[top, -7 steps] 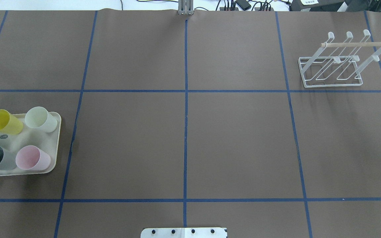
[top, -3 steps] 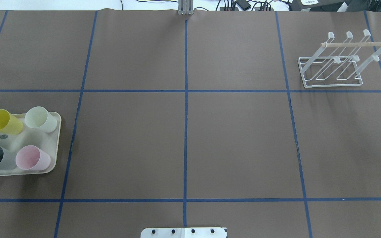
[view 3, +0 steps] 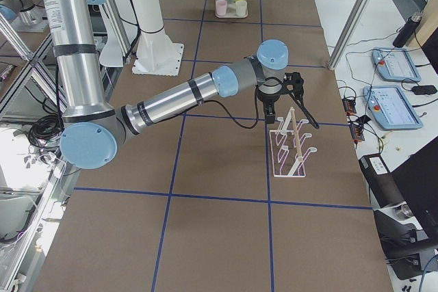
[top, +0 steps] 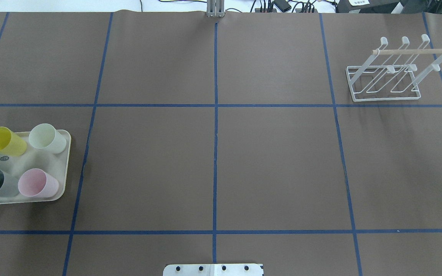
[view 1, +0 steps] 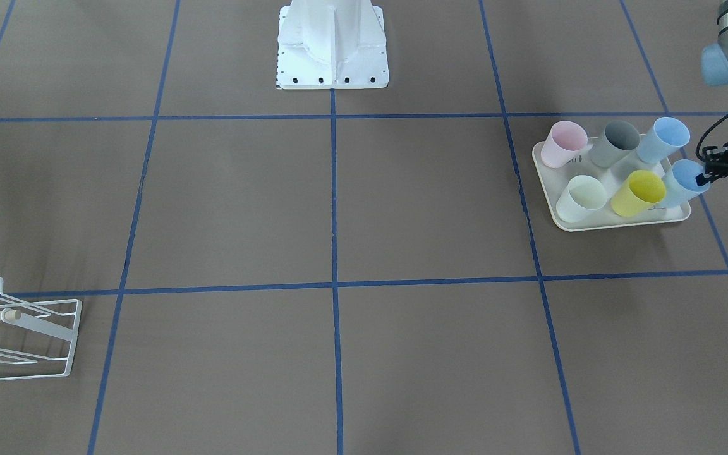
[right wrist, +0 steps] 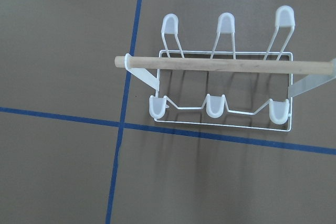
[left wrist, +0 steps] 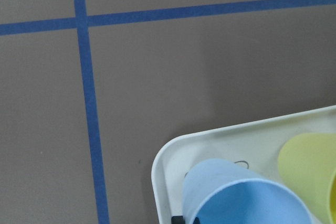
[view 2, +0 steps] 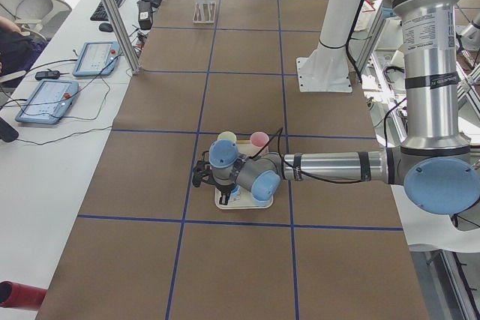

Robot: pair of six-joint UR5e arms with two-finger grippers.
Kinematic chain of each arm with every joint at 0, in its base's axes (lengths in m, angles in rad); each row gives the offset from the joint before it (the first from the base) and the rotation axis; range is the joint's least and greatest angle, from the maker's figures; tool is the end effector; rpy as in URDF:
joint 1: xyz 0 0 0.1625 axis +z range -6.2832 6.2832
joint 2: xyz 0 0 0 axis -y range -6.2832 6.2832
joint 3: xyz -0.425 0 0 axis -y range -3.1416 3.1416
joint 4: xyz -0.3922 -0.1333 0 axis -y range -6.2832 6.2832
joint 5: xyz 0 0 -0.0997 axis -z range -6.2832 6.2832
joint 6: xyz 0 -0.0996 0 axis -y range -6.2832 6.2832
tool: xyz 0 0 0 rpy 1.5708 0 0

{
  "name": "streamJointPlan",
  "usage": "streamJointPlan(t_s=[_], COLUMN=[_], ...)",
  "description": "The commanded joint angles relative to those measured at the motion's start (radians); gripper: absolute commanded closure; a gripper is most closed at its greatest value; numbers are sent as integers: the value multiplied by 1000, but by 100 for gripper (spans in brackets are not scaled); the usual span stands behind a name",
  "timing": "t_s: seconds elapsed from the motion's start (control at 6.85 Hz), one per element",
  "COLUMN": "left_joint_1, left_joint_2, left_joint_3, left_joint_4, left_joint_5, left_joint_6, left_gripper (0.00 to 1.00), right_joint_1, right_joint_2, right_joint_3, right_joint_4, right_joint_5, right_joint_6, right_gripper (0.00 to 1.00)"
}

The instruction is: Transfer IKEA cup to right arm and place on rack

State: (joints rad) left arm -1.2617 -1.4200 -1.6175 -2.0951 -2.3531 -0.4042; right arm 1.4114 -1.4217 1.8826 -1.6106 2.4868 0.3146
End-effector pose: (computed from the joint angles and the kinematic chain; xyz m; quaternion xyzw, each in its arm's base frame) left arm 0.0756 -0.4441 0.6473 0.0505 0.4167 0.0364 0.9069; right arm -0.0305 -0.5321 0.4230 0.0807 -0.4643 -0.0241 0.8817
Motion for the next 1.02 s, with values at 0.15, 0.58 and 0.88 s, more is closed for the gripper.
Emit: streamJointPlan(t_s=[0.15,0.58,0.88], left_joint_1=[-157,-244,-184], left_joint_2=[-78,-307,-347], left_joint_3=[-96,-113,-216], left_joint_4=[176,305,279], left_joint_5=[46,137,135], left_joint_6=[41,-42,-384], left_gripper=[100,100,100], right_joint_1=[0,-82,-179], right_joint_2=[76,203,269], right_joint_3=[3,-22,-14], right_joint_4=[-2,4,27], right_joint_5=[-14,-66,-199], right_joint_6=[32,231,352], right_gripper=[0,0,0])
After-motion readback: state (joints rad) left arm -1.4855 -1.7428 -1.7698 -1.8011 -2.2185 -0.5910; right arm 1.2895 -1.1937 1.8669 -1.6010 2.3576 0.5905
